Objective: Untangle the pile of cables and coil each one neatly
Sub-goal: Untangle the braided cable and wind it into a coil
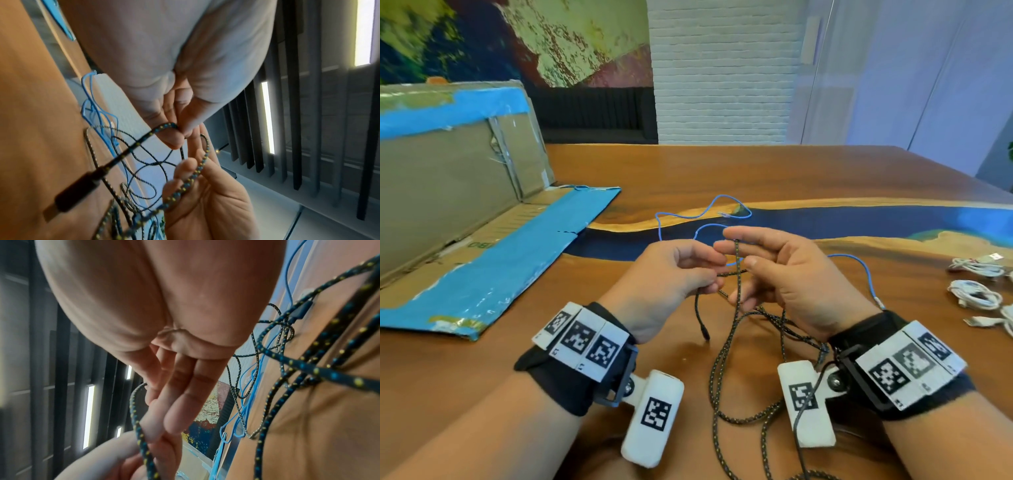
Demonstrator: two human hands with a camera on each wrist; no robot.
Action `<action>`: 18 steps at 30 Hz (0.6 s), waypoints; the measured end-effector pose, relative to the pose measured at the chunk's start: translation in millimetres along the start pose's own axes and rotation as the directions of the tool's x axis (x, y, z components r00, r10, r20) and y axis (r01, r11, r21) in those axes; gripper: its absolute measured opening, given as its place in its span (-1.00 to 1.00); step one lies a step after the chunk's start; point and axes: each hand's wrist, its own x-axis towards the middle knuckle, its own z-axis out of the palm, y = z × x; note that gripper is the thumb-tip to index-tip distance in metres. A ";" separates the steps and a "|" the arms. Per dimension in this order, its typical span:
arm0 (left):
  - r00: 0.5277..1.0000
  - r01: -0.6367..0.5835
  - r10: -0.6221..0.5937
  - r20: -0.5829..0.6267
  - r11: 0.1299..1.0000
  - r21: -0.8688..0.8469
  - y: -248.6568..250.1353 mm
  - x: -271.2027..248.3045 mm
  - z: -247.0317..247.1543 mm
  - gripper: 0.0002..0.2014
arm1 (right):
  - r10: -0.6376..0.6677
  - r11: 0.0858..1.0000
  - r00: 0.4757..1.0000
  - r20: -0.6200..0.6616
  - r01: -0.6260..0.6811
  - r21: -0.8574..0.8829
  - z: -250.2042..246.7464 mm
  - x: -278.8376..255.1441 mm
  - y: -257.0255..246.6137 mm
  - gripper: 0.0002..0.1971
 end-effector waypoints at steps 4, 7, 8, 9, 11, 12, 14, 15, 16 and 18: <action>0.996 0.083 -0.077 0.051 0.987 -0.138 3.4 -5.1 9.3 -0.91 | 0.012 1.000 0.999 -0.046 -0.013 -0.022 -0.7 4.2 6.2 -0.56; 0.995 0.065 -0.062 0.073 0.997 -0.040 0.0 -7.6 13.3 -0.73 | -0.001 0.997 0.994 -0.107 -0.007 -0.079 -4.8 6.2 9.4 -0.48; 0.996 0.057 -0.057 0.065 0.998 -0.005 -0.9 -7.2 12.9 -0.70 | -0.010 0.994 0.994 -0.111 -0.002 -0.107 -5.6 6.3 10.1 -0.47; 0.998 0.044 -0.045 0.053 0.999 0.025 -1.6 -6.7 12.0 -0.73 | -0.018 0.990 0.994 -0.106 0.003 -0.138 -5.1 5.8 10.6 -0.46; 0.999 0.009 -0.011 0.031 0.997 0.073 -2.3 -5.7 9.4 -0.84 | -0.030 0.986 0.995 -0.097 0.014 -0.164 -2.8 6.0 11.9 -0.40; 1.000 -0.009 0.007 0.013 0.997 0.081 -1.3 -5.5 8.6 -0.88 | -0.043 0.987 0.993 -0.110 0.026 -0.156 -2.4 6.8 12.1 -0.36; 0.998 -0.035 0.037 -0.060 0.999 0.035 2.7 -3.8 6.4 -0.93 | -0.091 0.986 0.983 -0.161 0.066 -0.155 -4.9 9.2 9.1 -0.36; 0.993 -0.038 0.036 -0.114 0.999 -0.020 5.4 -1.6 3.9 -0.92 | -0.118 0.984 0.974 -0.192 0.089 -0.155 -8.5 10.3 6.4 -0.40; 0.984 -0.043 0.029 -0.174 0.996 -0.078 8.5 0.9 0.1 -0.91 | -0.145 0.983 0.963 -0.226 0.113 -0.146 -14.3 11.3 3.9 -0.46; 0.951 -0.077 0.028 -0.308 0.986 -0.147 12.8 7.7 -13.3 -0.88 | -0.174 0.981 0.928 -0.328 0.133 -0.143 -28.9 13.2 0.0 -0.51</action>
